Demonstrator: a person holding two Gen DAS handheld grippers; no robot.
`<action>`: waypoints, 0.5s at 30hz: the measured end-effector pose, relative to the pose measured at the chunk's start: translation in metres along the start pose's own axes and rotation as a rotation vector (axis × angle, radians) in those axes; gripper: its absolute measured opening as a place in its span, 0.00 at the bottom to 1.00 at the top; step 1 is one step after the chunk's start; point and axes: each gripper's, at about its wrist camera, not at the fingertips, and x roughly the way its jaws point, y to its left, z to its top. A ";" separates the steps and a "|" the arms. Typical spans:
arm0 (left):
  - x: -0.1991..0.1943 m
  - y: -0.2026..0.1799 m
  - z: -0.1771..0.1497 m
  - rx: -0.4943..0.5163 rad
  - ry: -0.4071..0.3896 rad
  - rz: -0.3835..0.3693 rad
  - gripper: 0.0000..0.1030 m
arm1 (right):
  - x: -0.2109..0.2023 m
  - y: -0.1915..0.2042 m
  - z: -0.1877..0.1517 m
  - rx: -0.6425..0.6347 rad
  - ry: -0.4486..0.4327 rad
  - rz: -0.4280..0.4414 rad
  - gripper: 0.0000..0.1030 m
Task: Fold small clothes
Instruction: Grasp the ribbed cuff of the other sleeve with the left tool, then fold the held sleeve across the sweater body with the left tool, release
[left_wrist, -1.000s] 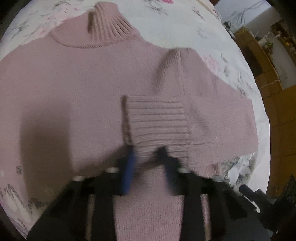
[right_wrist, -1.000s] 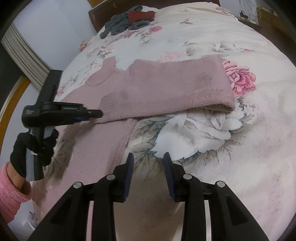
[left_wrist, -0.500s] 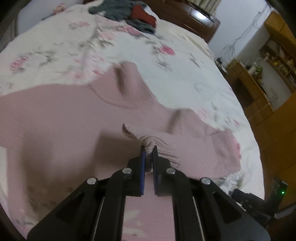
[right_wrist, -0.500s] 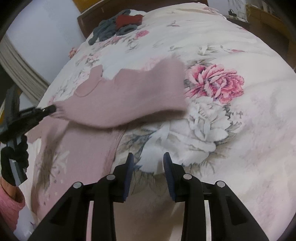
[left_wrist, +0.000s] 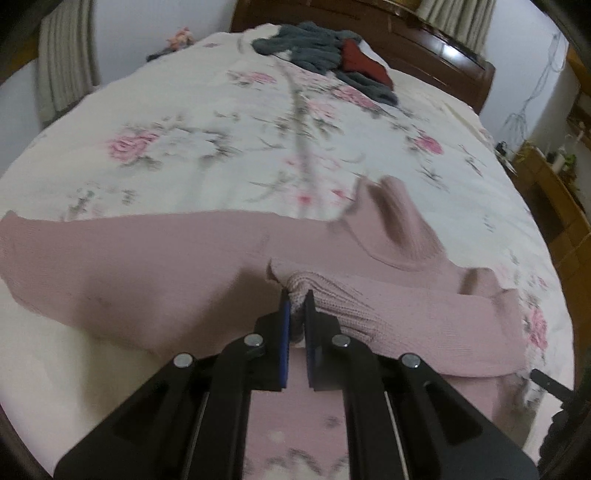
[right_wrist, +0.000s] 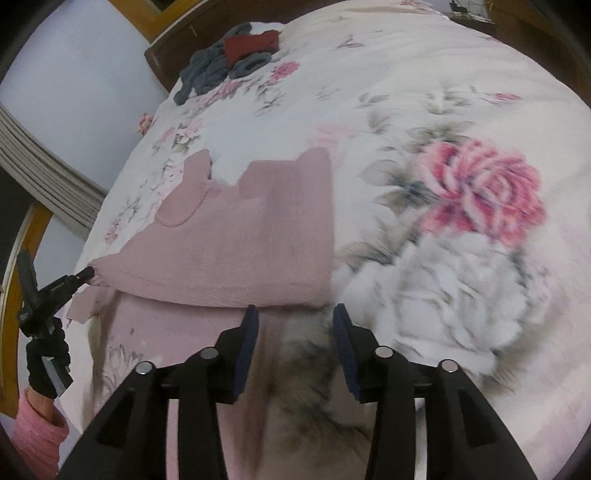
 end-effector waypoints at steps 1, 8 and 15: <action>0.000 0.008 0.002 -0.017 -0.004 0.009 0.05 | 0.004 0.003 0.002 -0.003 0.007 -0.005 0.47; 0.033 0.035 -0.006 0.002 0.070 0.057 0.05 | 0.045 0.008 0.016 0.043 0.084 0.017 0.42; 0.064 0.047 -0.021 0.043 0.141 0.117 0.11 | 0.066 0.014 0.011 -0.014 0.119 -0.067 0.24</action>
